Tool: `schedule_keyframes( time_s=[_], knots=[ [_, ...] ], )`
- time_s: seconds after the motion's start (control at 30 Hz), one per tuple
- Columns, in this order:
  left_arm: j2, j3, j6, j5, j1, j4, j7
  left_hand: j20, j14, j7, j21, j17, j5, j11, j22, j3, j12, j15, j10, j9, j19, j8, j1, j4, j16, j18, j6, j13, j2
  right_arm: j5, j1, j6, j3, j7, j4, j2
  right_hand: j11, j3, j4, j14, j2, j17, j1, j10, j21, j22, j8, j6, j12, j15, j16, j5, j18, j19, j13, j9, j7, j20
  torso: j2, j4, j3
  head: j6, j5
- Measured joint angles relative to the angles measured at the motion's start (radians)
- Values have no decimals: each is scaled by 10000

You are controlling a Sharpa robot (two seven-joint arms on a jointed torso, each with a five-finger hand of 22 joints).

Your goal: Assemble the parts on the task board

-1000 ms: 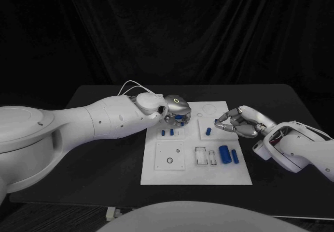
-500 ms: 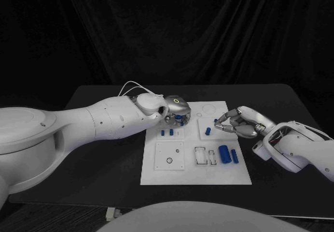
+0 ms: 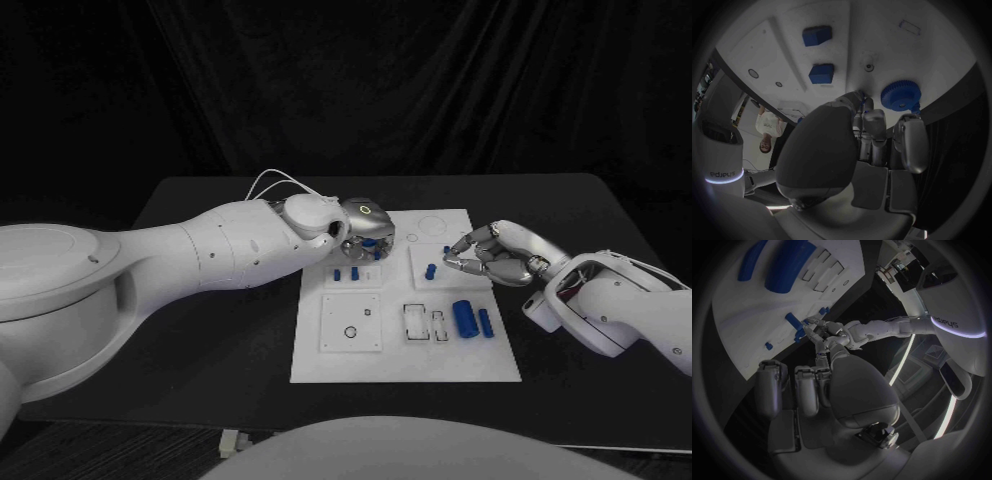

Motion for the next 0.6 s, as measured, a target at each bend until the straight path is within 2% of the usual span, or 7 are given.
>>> schedule_keyframes(
  time_s=[0.37,0.6],
  knots=[
    [-70,-1,-122,0,-29,70,-11,0,0,59,77,-31,250,29,0,124,-37,0,382,67,0,116,-43,-124,0,0,263,-36,41,0,-2,50,0,-6,-7,-1,0,0,0,0,0,0,0,0,0,0,0,0,0,0,0,0,0,0,0,0,0,0,-2,-3,0,0,-10],
    [-422,-3,-511,-2,-39,558,-19,0,1,76,199,-31,300,46,0,151,-44,0,506,105,0,160,-43,-152,0,1,351,-29,40,1,-3,77,0,-8,-14,-12,0,0,0,0,0,-1,0,0,0,7,0,0,0,0,0,0,0,0,0,1,0,0,-12,-12,7,0,25]
  ],
)
